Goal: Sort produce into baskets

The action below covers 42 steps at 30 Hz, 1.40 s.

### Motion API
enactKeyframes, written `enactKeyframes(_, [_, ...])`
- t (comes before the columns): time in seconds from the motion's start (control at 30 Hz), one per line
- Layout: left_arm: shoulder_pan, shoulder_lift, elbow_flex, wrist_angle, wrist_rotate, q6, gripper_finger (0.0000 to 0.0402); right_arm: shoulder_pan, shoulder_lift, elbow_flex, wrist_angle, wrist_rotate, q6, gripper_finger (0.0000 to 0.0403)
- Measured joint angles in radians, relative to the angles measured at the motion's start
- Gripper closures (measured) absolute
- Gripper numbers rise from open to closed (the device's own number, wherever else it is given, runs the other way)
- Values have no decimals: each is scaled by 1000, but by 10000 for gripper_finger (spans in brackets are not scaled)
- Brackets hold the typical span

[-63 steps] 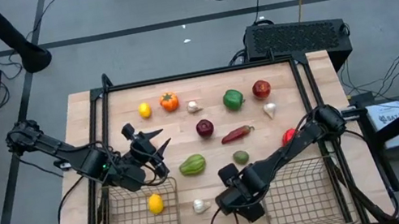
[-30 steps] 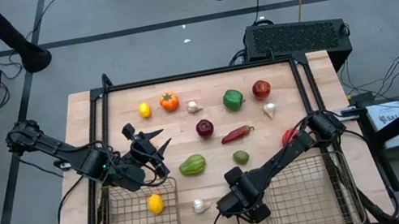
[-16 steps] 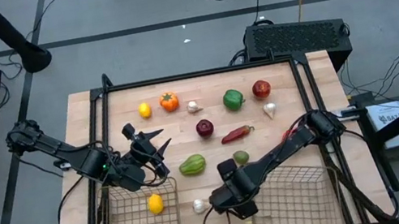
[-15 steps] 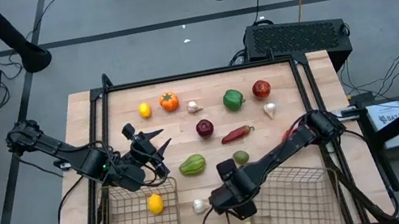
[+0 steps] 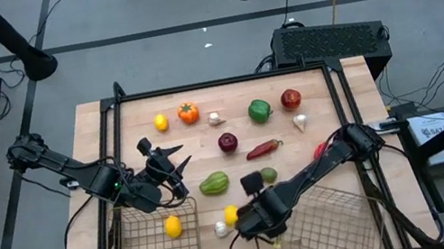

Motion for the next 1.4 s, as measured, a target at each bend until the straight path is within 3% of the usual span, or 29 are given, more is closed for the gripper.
enactKeyframes(0.17, [0,0,0,5,3,0,227,-17,0,0,44,-53,68,106])
enactKeyframes(0.3, [0,0,0,7,3,2,227,-22,-3,0,63,-12,1,106])
enactKeyframes(0.57, [0,0,0,17,19,8,227,-32,10,-6,390,-1,-127,106])
enactKeyframes(0.7, [0,0,0,16,32,8,227,-42,58,-16,538,-6,-117,106])
enactKeyframes(1.17, [0,0,0,16,48,6,227,-80,152,-16,635,-61,-144,106])
enactKeyframes(1.4, [0,0,0,16,48,5,227,-90,186,-18,661,-156,-150,106])
